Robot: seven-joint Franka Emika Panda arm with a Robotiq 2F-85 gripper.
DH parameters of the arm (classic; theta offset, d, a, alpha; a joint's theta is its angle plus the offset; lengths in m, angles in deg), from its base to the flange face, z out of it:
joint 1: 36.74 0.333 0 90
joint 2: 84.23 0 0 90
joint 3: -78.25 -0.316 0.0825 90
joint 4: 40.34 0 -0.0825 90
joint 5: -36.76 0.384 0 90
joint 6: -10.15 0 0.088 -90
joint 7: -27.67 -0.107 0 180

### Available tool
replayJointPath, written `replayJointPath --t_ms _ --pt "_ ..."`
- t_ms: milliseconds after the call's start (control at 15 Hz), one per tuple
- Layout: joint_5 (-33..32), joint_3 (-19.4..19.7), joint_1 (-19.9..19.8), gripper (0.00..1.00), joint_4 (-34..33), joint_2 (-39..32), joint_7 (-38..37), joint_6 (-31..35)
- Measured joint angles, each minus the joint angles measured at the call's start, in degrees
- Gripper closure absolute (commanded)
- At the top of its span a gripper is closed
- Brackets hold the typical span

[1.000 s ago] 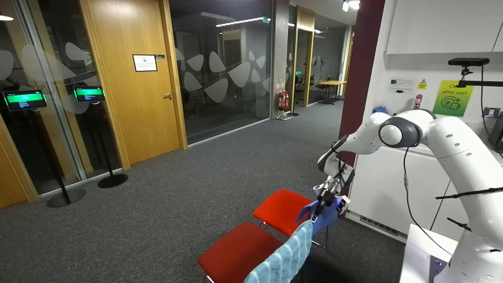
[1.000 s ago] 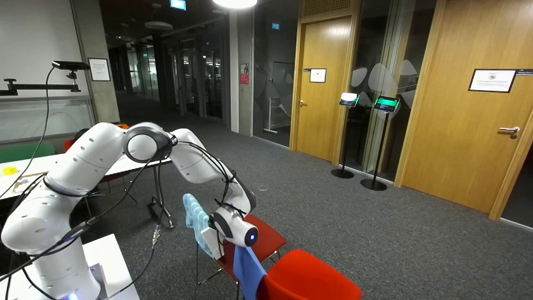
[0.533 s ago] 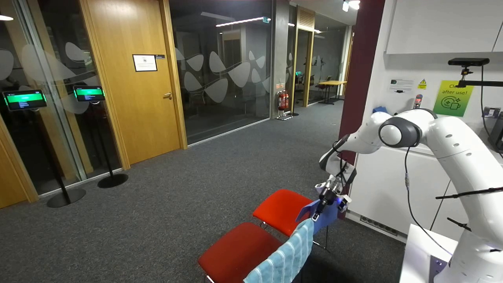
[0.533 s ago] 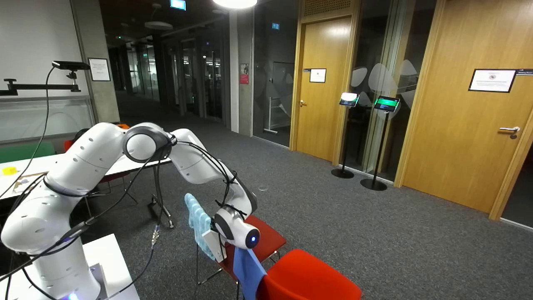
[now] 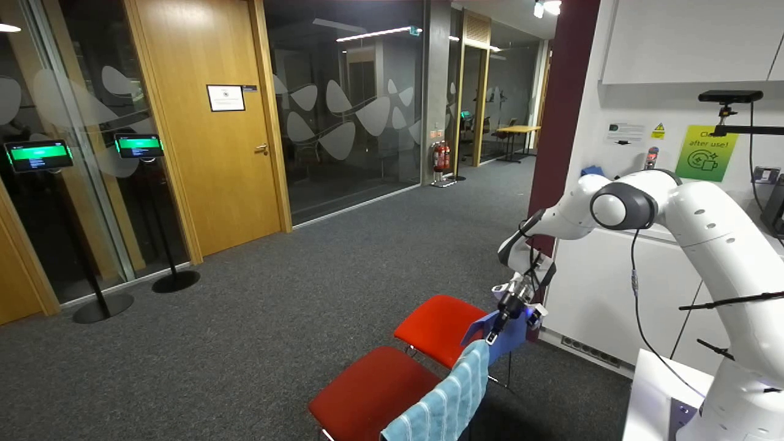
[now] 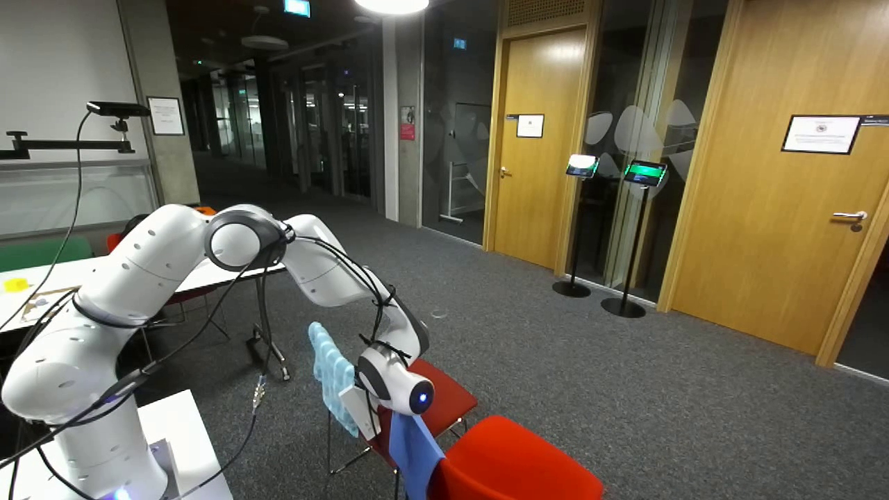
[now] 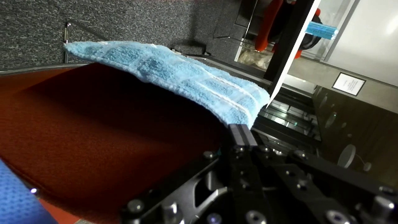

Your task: Slide the blue towel slightly to the right

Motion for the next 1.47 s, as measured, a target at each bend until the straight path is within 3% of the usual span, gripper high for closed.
replayJointPath --t_ms 800,867,933,1467 --pt "0.13 1.19 -2.40 1.00 0.44 1.43 3.94 1.08" --pt "0.13 1.29 -2.73 0.74 0.46 1.65 4.06 1.08" --pt "0.13 1.39 -2.96 0.73 0.46 1.79 4.08 1.08" --pt "0.13 1.50 -3.57 0.12 0.46 1.85 4.08 1.07"
